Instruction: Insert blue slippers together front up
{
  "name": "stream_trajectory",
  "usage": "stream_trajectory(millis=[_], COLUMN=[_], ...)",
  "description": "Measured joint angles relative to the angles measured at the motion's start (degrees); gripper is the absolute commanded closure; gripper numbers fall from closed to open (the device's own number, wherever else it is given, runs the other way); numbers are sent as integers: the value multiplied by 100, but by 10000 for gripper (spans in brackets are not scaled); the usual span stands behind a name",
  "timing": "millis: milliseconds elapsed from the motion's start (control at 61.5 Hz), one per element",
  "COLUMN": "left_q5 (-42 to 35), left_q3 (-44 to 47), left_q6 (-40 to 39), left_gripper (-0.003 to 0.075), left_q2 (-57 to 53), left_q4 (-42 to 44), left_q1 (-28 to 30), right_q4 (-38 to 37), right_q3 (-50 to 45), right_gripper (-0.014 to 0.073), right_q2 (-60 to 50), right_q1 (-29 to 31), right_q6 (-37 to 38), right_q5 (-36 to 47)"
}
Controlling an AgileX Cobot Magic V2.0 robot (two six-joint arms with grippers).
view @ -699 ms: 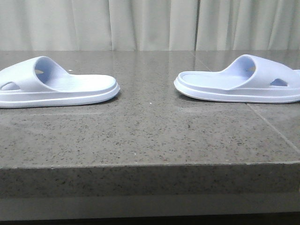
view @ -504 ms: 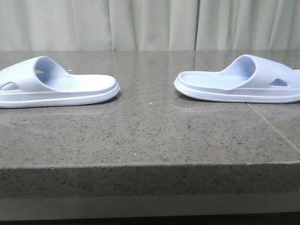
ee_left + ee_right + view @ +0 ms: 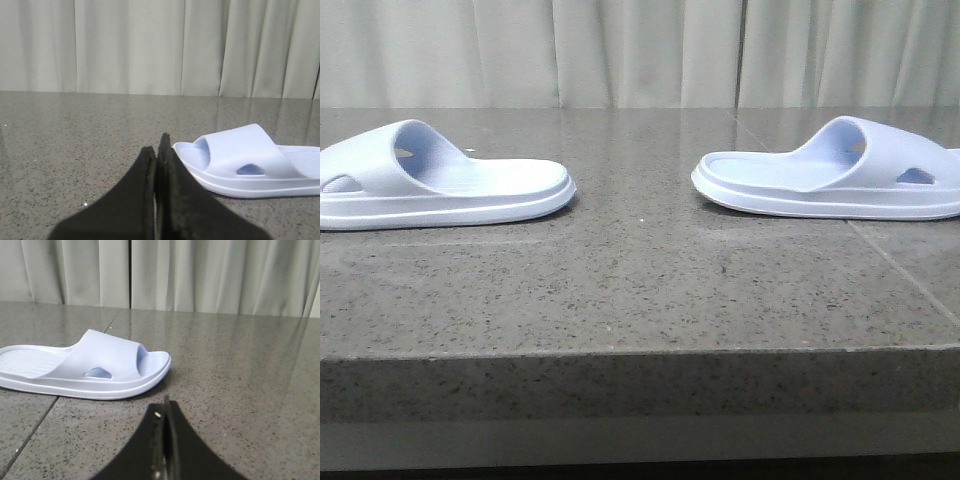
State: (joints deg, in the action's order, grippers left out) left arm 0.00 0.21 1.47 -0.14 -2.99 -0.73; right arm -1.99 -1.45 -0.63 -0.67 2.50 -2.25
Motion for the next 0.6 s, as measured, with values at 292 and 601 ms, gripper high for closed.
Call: stream_trajectory(millis=[292,601], left_q5=[-48,696], left_q3=[-21,-1203], left_q6=[0,0], left_gripper=[741,741], left_q2=[0,0], left_q4=[0,-11], left_q1=[0,0], right_q4=[0,0], right_q3=[0,785], right_gripper=[711,711], right_q2=[0,0], right_q1=[0,0], right_q6=[0,0], right_q5=[10,-685])
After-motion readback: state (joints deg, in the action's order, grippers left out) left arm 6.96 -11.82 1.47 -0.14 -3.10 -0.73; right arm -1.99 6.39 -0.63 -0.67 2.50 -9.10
